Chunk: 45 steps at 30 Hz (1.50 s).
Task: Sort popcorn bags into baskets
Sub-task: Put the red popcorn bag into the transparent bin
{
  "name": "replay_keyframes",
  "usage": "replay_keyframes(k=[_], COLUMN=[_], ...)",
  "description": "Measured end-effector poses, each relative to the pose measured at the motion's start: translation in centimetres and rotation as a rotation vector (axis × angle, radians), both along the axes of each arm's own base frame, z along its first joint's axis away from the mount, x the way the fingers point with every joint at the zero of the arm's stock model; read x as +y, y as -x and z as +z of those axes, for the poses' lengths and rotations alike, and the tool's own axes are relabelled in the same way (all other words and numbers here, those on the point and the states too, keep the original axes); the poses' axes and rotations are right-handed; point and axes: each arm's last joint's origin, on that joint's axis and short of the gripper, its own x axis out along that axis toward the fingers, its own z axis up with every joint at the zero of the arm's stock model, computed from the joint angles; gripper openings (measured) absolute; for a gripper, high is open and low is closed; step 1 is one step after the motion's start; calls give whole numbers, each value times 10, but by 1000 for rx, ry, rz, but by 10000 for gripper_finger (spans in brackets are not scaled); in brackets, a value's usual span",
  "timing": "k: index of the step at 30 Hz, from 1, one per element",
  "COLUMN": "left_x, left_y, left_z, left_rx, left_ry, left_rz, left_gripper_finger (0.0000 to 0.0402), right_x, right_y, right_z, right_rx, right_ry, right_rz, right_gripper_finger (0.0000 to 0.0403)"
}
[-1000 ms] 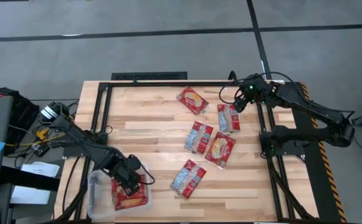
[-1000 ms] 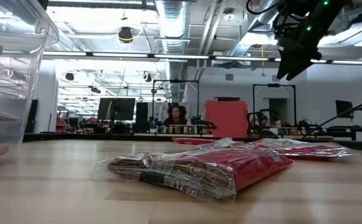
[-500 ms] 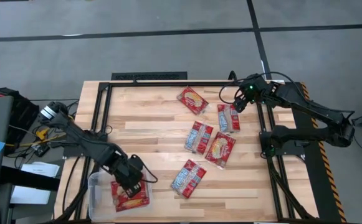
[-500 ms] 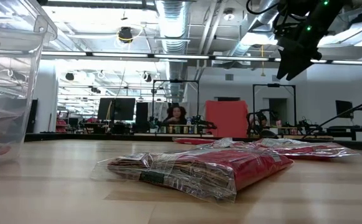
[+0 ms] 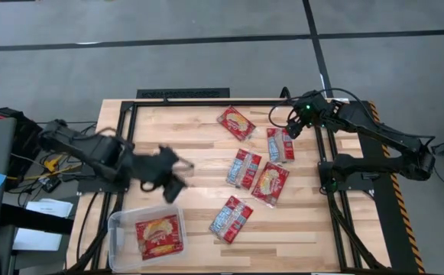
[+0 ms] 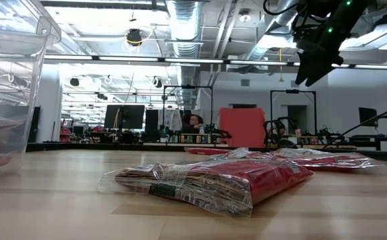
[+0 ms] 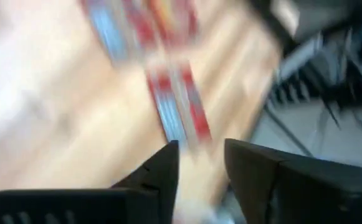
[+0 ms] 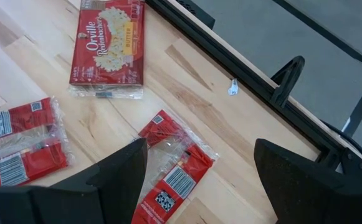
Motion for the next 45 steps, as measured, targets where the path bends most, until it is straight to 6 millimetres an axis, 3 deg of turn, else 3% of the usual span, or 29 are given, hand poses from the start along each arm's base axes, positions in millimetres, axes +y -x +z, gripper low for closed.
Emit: replay_keyframes(k=[4,8,14,20,24,28,34,45], left_x=[28,54,71,68,57,47,27,-16], left_y=[-16,-48,-107,-150,-171,-178,-171,-168], left_z=[6,-15,-79,-151,-183,-193,-198,-208], left_rx=[-78,2,202,358,348,333,403,410], left_ry=[-183,-231,-222,-91,33,28,-60,-36], left_rz=[33,14,-86,-144,-192,-173,-90,-6], left_gripper_finger=[174,226,276,297,300,300,300,300], right_x=[0,1,2,3,3,3,3,3], right_y=[1,1,1,1,1,1,1,0], right_z=[-1,-1,-1,-3,-3,-3,-3,-2], right_rx=[9,11,17,38,38,39,38,24], right_ry=[-6,-9,-20,-35,-37,-37,-36,-41], right_rz=[1,2,23,70,79,79,79,109], right_gripper_finger=[317,317,317,317,317,317,317,317])
